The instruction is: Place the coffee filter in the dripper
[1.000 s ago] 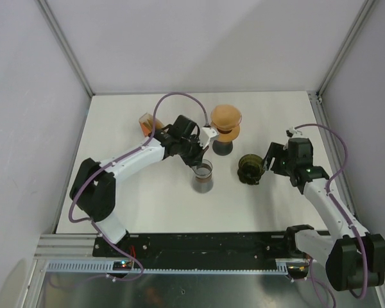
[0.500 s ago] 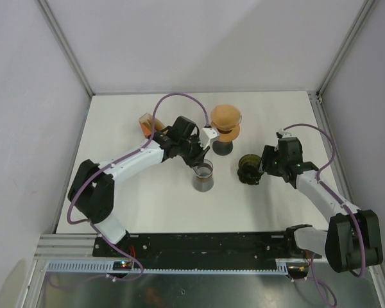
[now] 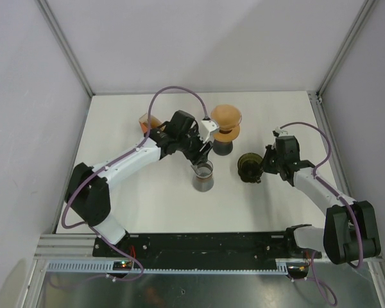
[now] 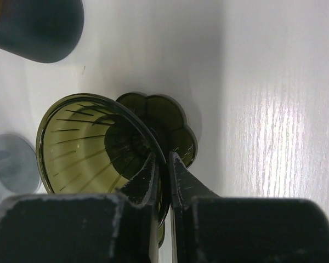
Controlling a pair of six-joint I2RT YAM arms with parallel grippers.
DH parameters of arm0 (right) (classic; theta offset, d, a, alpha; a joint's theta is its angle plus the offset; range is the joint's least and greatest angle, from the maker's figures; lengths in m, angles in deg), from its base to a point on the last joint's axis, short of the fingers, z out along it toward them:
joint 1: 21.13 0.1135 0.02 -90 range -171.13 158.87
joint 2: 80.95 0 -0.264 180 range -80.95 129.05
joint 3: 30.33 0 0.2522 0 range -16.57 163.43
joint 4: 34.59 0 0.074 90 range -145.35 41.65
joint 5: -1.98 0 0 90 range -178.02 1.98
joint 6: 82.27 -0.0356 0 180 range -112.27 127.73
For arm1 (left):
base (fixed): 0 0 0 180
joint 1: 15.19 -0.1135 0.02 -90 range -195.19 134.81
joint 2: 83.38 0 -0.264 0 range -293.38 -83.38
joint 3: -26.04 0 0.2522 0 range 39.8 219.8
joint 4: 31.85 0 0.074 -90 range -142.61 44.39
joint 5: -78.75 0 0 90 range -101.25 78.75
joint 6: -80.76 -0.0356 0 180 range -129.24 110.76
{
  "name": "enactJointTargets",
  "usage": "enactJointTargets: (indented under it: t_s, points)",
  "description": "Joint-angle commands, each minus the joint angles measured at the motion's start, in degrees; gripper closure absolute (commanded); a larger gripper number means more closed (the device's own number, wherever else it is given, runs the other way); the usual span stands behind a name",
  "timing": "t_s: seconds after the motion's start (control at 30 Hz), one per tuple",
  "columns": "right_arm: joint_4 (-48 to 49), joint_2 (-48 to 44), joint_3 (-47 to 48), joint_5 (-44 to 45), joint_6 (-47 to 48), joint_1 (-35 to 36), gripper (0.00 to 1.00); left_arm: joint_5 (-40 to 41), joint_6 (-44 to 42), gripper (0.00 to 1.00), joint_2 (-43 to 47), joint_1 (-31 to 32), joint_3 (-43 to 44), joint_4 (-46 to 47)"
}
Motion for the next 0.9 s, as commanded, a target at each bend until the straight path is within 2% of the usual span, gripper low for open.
enactJointTargets:
  t_s: [0.0, 0.37, 0.7, 0.87]
  points:
    - [-1.25, -0.62, 0.2, 1.59, 2.85, -0.09, 1.0, 2.86, 1.11, 0.33, 3.38, 0.23, 4.39, -1.88]
    - [-12.82, -6.18, 7.52, -1.51, 7.78, -0.41, 1.0, 4.94, 1.19, 0.23, 5.41, -4.58, 7.66, -4.0]
    - [-28.99, -7.06, 22.59, -12.18, 11.83, -0.03, 1.0, 3.12, 1.68, 0.22, 6.57, -12.7, 6.4, -3.99]
    - [-32.96, -6.76, 30.2, -18.19, 11.16, 2.32, 1.0, 2.05, 1.92, 0.2, 6.54, -16.39, 5.27, -4.0]
